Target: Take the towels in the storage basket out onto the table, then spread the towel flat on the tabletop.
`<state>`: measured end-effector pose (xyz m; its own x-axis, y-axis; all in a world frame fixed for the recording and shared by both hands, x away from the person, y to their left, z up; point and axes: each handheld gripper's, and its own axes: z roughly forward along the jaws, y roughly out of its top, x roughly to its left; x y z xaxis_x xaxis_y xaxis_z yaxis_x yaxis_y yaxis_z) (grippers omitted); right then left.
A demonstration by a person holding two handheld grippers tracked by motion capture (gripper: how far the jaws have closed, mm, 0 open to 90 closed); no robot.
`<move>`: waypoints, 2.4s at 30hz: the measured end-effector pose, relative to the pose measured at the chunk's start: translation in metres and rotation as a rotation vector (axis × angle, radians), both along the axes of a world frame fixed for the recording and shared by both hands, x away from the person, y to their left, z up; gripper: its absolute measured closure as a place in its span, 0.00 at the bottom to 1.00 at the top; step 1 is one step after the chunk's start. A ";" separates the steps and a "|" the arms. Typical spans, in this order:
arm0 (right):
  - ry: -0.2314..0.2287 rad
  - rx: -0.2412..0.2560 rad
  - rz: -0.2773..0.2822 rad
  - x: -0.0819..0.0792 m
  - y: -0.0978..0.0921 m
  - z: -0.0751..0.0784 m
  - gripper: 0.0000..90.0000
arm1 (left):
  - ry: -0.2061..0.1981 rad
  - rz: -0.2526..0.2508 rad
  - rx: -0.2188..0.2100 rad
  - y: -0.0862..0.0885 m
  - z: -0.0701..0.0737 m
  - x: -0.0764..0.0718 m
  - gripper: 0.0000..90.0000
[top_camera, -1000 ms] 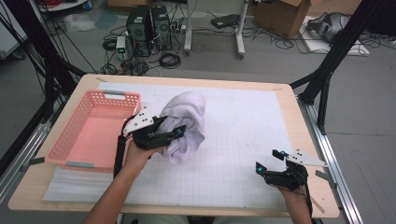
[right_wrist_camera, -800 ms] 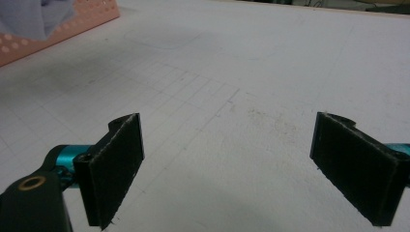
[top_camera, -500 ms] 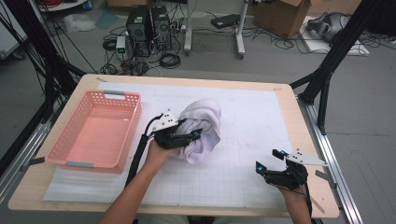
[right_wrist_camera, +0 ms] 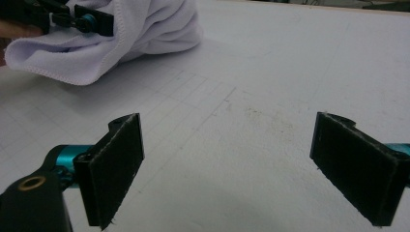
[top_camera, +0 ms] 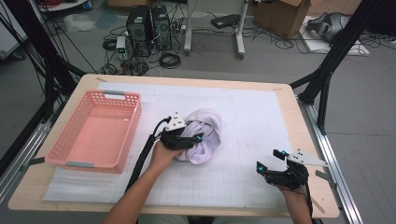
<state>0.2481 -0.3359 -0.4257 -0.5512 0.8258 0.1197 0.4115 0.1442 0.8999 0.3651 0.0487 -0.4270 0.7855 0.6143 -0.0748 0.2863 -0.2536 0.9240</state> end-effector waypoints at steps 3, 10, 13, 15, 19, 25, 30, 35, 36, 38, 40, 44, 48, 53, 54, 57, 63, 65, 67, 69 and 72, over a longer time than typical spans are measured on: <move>0.004 0.004 0.000 -0.001 0.000 0.000 0.12 | -0.001 0.044 -0.074 0.008 0.011 -0.005 0.32; 0.002 0.002 0.001 0.000 0.000 0.000 0.12 | -0.050 0.071 -0.110 0.029 0.021 -0.021 0.22; 0.003 0.005 0.002 -0.001 0.001 0.000 0.12 | -0.062 0.072 -0.110 0.039 0.020 -0.030 0.20; 0.004 0.004 -0.002 -0.001 0.000 0.001 0.12 | -0.078 0.057 -0.116 0.047 0.020 -0.036 0.19; 0.005 0.006 -0.007 0.000 0.000 0.000 0.12 | -0.092 0.046 -0.145 0.063 0.019 -0.048 0.19; 0.008 -0.004 -0.005 0.000 0.001 -0.001 0.12 | -0.097 0.063 -0.100 0.071 0.013 -0.054 0.19; 0.008 0.000 -0.016 0.000 -0.001 0.000 0.12 | -0.080 0.048 -0.100 0.072 0.007 -0.060 0.19; 0.015 0.000 -0.023 0.001 -0.001 -0.001 0.12 | -0.090 0.038 -0.107 0.073 0.007 -0.061 0.19; 0.013 -0.006 -0.021 0.001 -0.001 -0.002 0.12 | -0.091 0.040 -0.111 0.074 0.007 -0.061 0.19; 0.017 -0.010 -0.020 0.001 -0.002 -0.002 0.12 | -0.085 0.042 -0.109 0.075 0.006 -0.060 0.19; 0.017 -0.009 -0.020 0.001 -0.002 -0.002 0.12 | -0.082 0.042 -0.108 0.075 0.006 -0.061 0.19; 0.016 -0.009 -0.017 0.002 -0.001 -0.002 0.12 | -0.082 0.040 -0.104 0.075 0.006 -0.063 0.20; 0.022 -0.011 -0.014 0.004 -0.001 -0.003 0.12 | -0.076 0.036 -0.103 0.075 0.004 -0.062 0.20; 0.020 -0.018 -0.013 0.005 -0.001 -0.004 0.12 | -0.076 0.033 -0.098 0.074 0.004 -0.063 0.21; 0.024 -0.014 -0.014 0.004 -0.001 -0.004 0.12 | -0.079 0.030 -0.097 0.074 0.004 -0.063 0.21; 0.027 -0.017 -0.012 0.004 -0.001 -0.004 0.12 | -0.075 0.029 -0.093 0.072 0.004 -0.063 0.21; 0.029 -0.036 -0.003 0.004 -0.002 -0.005 0.12 | -0.081 -0.003 -0.085 0.067 0.004 -0.066 0.26; 0.035 -0.039 0.000 0.004 -0.004 -0.006 0.12 | -0.079 -0.021 -0.081 0.063 0.005 -0.068 0.29; 0.037 -0.040 0.000 0.004 -0.005 -0.007 0.12 | -0.077 -0.040 -0.076 0.059 0.005 -0.069 0.30; 0.038 -0.038 -0.002 0.004 -0.005 -0.007 0.12 | -0.075 -0.058 -0.070 0.054 0.005 -0.070 0.31; 0.047 -0.022 0.001 0.003 -0.006 -0.007 0.12 | -0.069 -0.080 -0.061 0.048 0.004 -0.072 0.31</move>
<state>0.2515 -0.3416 -0.4330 -0.5460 0.8281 0.1270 0.4528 0.1641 0.8764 0.2935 0.0963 -0.4229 0.8365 0.5453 -0.0547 0.2030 -0.2155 0.9552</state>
